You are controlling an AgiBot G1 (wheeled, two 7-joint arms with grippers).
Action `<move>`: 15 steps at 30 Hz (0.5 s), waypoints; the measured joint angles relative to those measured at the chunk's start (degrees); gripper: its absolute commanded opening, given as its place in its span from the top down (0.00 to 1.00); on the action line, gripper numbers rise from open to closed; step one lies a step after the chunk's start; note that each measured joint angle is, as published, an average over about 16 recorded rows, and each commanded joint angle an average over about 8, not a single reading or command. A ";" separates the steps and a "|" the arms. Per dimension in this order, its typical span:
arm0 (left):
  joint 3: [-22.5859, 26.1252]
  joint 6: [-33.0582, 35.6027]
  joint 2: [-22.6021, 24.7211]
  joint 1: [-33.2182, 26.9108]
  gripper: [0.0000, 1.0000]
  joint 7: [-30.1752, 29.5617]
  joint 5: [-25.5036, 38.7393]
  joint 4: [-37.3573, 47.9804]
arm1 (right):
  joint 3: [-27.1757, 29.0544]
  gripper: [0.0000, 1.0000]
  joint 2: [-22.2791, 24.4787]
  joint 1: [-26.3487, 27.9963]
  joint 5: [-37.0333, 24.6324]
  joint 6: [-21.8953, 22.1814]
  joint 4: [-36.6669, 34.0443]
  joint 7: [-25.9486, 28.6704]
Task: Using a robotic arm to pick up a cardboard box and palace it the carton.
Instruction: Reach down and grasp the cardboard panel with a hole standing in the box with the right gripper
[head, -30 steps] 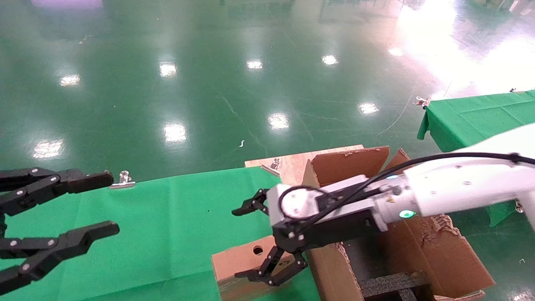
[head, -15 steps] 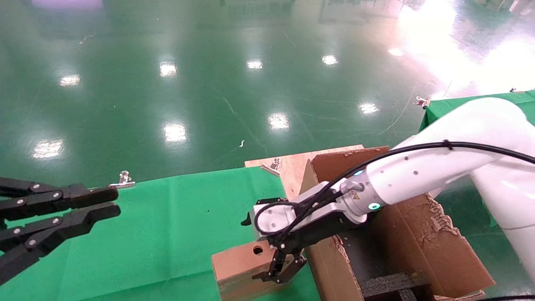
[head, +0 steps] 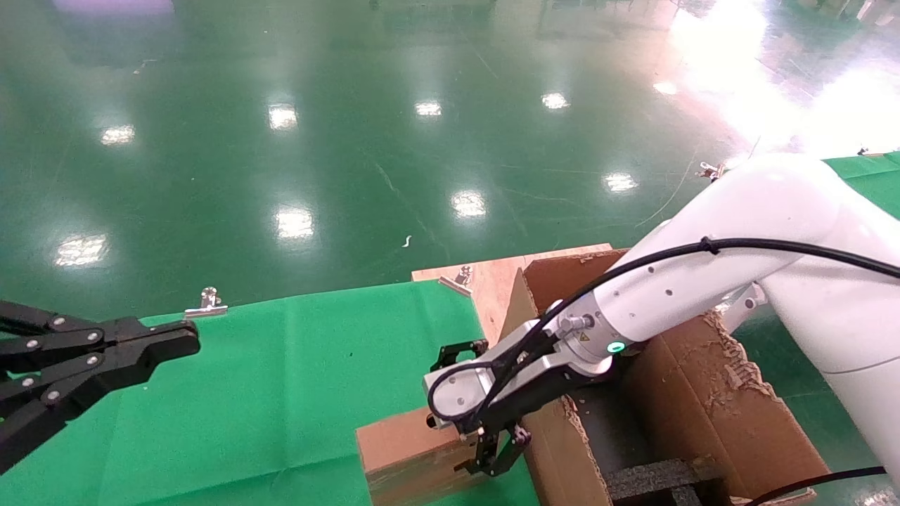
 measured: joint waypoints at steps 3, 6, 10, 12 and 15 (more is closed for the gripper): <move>0.00 0.00 0.00 0.00 0.00 0.00 0.00 0.00 | -0.53 0.78 -0.04 0.28 0.03 -0.11 0.11 -0.09; 0.00 -0.01 0.00 0.01 0.00 0.00 0.00 0.01 | -0.86 1.00 -0.06 0.45 0.12 -0.22 0.16 -0.13; 0.00 -0.01 0.00 0.01 0.00 0.00 0.00 0.01 | -1.04 1.00 -0.08 0.58 0.12 -0.28 0.18 -0.17; 0.00 -0.01 0.00 0.01 0.00 0.00 0.00 0.01 | -1.05 1.00 -0.07 0.59 0.15 -0.29 0.19 -0.18; 0.00 -0.01 0.00 0.01 0.00 0.00 0.00 0.01 | -0.93 1.00 -0.04 0.52 0.21 -0.27 0.18 -0.18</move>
